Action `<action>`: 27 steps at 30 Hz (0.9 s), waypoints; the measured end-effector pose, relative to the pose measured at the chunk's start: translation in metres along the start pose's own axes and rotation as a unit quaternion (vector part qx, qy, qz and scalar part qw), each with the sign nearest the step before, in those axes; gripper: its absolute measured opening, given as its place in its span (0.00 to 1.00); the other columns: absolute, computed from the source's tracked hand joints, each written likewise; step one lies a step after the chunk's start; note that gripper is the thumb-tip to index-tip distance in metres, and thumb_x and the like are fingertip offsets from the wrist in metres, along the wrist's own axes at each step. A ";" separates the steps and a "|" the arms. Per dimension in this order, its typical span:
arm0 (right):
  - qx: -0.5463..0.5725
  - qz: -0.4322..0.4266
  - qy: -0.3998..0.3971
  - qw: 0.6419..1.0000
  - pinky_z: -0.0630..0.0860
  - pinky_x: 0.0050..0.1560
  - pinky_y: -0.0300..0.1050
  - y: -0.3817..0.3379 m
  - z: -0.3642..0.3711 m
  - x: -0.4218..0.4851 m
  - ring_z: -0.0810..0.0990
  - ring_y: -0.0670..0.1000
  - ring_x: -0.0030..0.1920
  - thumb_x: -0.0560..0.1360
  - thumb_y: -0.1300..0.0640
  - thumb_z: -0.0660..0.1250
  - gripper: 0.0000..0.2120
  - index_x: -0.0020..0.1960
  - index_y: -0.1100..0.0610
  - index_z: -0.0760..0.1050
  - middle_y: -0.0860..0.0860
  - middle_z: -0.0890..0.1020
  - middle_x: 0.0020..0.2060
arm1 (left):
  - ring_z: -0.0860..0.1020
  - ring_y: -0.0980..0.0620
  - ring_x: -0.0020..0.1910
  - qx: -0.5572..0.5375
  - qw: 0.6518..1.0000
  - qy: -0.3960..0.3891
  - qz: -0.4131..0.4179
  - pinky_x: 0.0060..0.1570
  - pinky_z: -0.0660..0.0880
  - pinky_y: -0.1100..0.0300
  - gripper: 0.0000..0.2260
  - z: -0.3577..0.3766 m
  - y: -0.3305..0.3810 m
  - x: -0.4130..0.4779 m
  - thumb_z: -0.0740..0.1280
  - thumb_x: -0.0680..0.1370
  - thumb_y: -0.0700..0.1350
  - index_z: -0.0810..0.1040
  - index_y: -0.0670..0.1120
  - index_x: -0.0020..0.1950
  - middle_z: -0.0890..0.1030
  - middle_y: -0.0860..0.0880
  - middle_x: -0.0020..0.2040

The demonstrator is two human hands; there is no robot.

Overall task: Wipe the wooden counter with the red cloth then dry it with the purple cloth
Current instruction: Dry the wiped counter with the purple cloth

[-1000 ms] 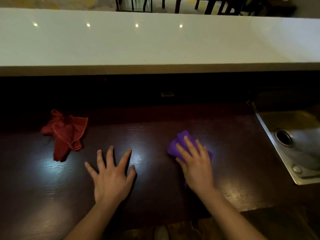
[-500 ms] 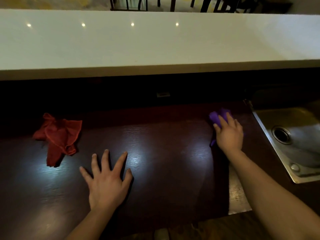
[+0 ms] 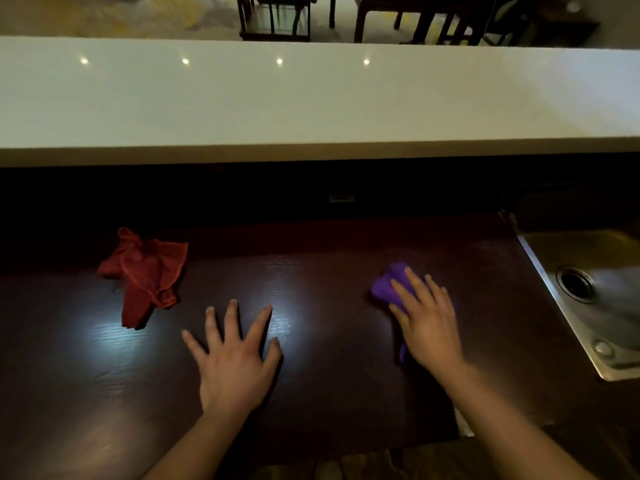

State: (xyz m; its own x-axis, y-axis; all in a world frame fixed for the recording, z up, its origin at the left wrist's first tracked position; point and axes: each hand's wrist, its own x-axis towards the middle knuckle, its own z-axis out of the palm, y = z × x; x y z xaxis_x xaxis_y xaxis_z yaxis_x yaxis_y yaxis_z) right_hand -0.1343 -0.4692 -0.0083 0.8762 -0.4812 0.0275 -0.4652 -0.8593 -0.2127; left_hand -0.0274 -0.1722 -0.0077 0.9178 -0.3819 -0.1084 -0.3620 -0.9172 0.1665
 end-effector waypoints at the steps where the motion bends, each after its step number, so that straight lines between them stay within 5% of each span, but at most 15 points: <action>1: -0.002 0.033 0.007 0.999 0.58 0.73 0.62 -0.010 0.004 0.019 0.62 0.63 0.73 0.78 0.45 0.62 0.22 0.70 0.47 0.70 0.51 0.66 0.75 | 0.51 0.34 0.78 -0.001 1.000 0.000 0.001 0.70 0.45 0.26 0.28 0.000 0.000 0.000 0.50 0.75 0.64 0.62 0.64 0.75 0.61 0.41 0.78; 6: 0.027 0.062 0.002 0.998 0.51 0.74 0.62 -0.087 0.020 0.069 0.58 0.63 0.74 0.78 0.43 0.60 0.22 0.71 0.44 0.68 0.50 0.62 0.76 | 0.53 0.32 0.77 -0.003 1.000 0.012 0.006 0.69 0.46 0.24 0.27 0.002 0.000 0.000 0.53 0.75 0.63 0.65 0.63 0.74 0.64 0.40 0.77; 11: -0.008 -0.223 -0.036 0.974 0.56 0.73 0.61 -0.158 0.040 0.009 0.62 0.60 0.74 0.77 0.40 0.56 0.24 0.72 0.44 0.65 0.48 0.63 0.76 | 0.53 0.35 0.78 -0.022 1.000 0.010 0.018 0.71 0.46 0.28 0.26 0.000 -0.007 0.000 0.52 0.75 0.64 0.70 0.60 0.71 0.62 0.43 0.78; 13: -0.001 -0.269 -0.034 0.963 0.59 0.73 0.59 -0.142 0.039 0.021 0.65 0.59 0.73 0.77 0.41 0.57 0.25 0.72 0.45 0.65 0.48 0.64 0.75 | 0.54 0.39 0.79 -0.032 0.999 0.003 0.040 0.73 0.48 0.32 0.26 -0.003 -0.024 -0.005 0.51 0.76 0.64 0.69 0.60 0.72 0.62 0.44 0.79; 22: 0.003 -0.010 -0.005 1.000 0.56 0.72 0.64 -0.168 0.043 0.119 0.61 0.64 0.73 0.77 0.46 0.61 0.23 0.71 0.48 0.68 0.54 0.65 0.75 | 0.57 0.40 0.77 0.007 0.999 0.013 -0.043 0.71 0.53 0.32 0.28 -0.027 -0.169 -0.045 0.49 0.76 0.64 0.65 0.61 0.75 0.65 0.43 0.77; 27: 0.011 -0.192 -0.054 0.980 0.53 0.74 0.60 -0.255 0.056 0.061 0.61 0.62 0.74 0.78 0.42 0.59 0.22 0.71 0.44 0.67 0.50 0.62 0.76 | 0.52 0.41 0.79 0.026 0.998 0.009 -0.061 0.72 0.48 0.30 0.25 -0.023 -0.199 -0.050 0.48 0.77 0.66 0.57 0.68 0.76 0.60 0.47 0.79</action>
State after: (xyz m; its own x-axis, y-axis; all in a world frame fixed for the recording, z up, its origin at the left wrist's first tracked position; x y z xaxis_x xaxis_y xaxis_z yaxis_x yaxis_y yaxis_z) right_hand 0.0447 -0.2701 -0.0072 0.9948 -0.1014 0.0070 -0.0972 -0.9687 -0.2282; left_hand 0.0029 0.0324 -0.0131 0.9580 -0.2660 -0.1074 -0.2555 -0.9614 0.1024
